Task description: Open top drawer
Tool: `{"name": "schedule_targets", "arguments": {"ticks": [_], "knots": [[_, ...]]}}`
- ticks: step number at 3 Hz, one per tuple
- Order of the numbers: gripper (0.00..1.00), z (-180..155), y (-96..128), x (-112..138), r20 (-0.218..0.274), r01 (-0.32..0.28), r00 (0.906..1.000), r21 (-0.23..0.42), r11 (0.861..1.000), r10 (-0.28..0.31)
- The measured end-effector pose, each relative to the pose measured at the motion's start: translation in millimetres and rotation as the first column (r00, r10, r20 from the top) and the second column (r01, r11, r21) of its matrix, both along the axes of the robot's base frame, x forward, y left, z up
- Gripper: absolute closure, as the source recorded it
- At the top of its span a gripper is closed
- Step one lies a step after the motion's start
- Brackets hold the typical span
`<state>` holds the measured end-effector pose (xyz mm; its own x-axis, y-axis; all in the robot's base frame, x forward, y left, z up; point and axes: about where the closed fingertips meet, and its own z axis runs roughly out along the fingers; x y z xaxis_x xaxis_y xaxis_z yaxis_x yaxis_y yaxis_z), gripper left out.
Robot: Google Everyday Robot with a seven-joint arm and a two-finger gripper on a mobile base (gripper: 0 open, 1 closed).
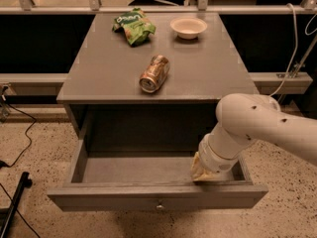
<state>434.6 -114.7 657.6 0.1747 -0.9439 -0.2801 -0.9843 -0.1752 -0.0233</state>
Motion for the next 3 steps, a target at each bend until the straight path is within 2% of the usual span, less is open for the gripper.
{"name": "schedule_targets", "arguments": {"ticks": [1,2,3], "knots": [[1.00,27,-11,-30,-0.024,0.003,0.9997,0.030,1.000,-0.003],[1.00,61,-28,-32,0.058,0.046,0.9969,0.114,0.992,-0.053],[1.00,98,-53,-20,0.171,0.088,0.9765,0.239,0.967,-0.131]]}}
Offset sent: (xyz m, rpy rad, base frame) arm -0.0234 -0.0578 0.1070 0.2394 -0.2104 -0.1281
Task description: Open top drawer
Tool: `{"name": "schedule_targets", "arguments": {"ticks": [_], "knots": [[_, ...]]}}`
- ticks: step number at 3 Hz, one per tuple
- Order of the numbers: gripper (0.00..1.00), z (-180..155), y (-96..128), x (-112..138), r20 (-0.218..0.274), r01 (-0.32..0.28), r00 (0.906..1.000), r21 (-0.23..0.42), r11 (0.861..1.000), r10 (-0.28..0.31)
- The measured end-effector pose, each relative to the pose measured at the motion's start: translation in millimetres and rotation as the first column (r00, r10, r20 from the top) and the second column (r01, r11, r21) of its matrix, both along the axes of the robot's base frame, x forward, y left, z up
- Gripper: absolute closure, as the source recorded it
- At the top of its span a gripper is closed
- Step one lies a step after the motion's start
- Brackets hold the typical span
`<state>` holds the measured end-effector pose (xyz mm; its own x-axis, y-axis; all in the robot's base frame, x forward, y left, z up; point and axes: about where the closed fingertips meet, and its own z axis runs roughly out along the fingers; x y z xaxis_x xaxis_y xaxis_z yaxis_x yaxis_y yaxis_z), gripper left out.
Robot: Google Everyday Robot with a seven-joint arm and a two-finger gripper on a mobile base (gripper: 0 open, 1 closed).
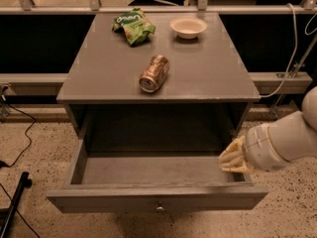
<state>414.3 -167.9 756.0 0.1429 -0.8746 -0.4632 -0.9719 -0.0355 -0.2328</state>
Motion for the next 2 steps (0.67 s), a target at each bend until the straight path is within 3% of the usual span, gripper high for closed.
{"name": "schedule_targets", "arguments": {"ticks": [1,2], "knots": [[0.83,11.7,-2.1,-1.8,0.038,-0.009,0.9993,0.038,0.999,0.007],[0.60,13.0,-1.5,-2.4,0.040,-0.010,0.9992,0.036,0.999,0.008]]}}
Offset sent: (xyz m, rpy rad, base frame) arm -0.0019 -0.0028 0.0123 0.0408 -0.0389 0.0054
